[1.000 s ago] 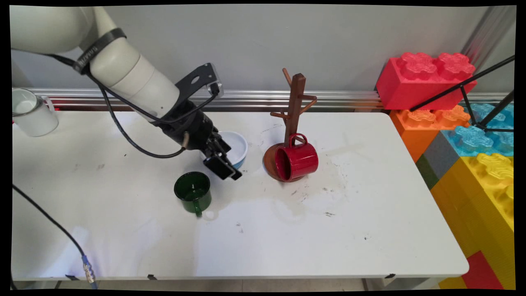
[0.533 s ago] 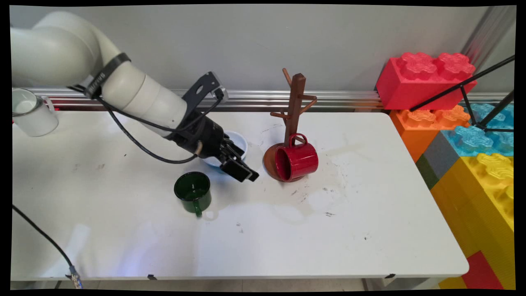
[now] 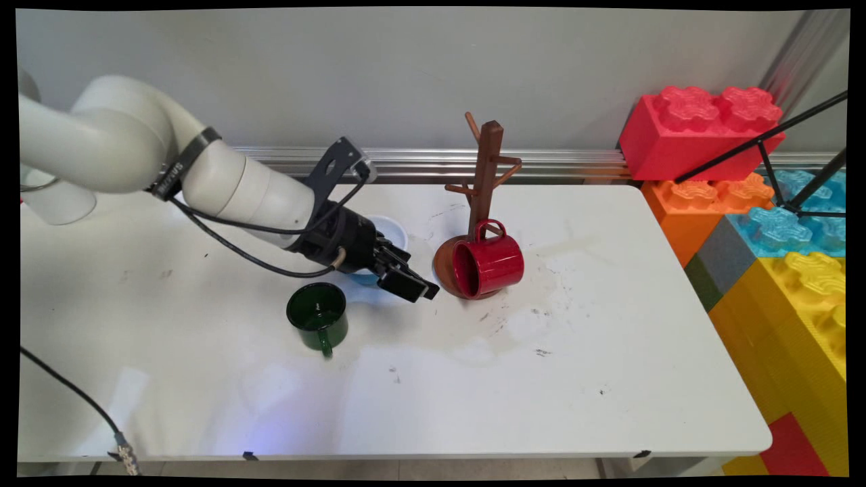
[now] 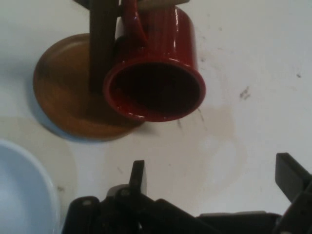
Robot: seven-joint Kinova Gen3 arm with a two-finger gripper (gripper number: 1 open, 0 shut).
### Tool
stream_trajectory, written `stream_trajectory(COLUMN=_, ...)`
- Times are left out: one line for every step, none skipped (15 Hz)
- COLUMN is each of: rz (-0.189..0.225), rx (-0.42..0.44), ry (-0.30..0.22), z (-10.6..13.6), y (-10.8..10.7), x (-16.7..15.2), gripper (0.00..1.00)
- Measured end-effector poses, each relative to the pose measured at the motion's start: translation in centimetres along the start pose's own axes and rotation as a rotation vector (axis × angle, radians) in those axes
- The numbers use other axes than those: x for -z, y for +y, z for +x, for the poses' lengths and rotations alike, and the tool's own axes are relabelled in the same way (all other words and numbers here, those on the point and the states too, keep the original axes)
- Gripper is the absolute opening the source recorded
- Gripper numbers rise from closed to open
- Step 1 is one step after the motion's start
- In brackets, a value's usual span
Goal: Pick up the red mug from the rack
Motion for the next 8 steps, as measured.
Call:
stream_trajectory(rz=0.004, rx=0.01, ry=0.004, z=-0.3, y=0.0, x=-0.1, gripper=1.0)
stream_trajectory(rz=0.01, rx=0.024, ry=0.01, z=-0.8, y=-0.1, x=-0.3, gripper=1.0)
stream_trajectory(rz=0.015, rx=0.034, ry=0.012, z=-1.1, y=-0.1, x=-0.5, gripper=1.0)
stream_trajectory(rz=0.021, rx=0.048, ry=0.016, z=-1.5, y=-0.2, x=-0.6, gripper=1.0)
stream_trajectory(rz=0.025, rx=0.057, ry=0.019, z=-1.8, y=-0.2, x=-0.7, gripper=1.0)
stream_trajectory(rz=0.031, rx=0.071, ry=0.023, z=-2.2, y=-0.2, x=-0.8, gripper=1.0)
stream_trajectory(rz=0.036, rx=0.085, ry=0.027, z=-2.5, y=-0.2, x=-1.0, gripper=1.0)
stream_trajectory(rz=0.04, rx=0.104, ry=0.031, z=-3.0, y=-0.2, x=-1.2, gripper=1.0)
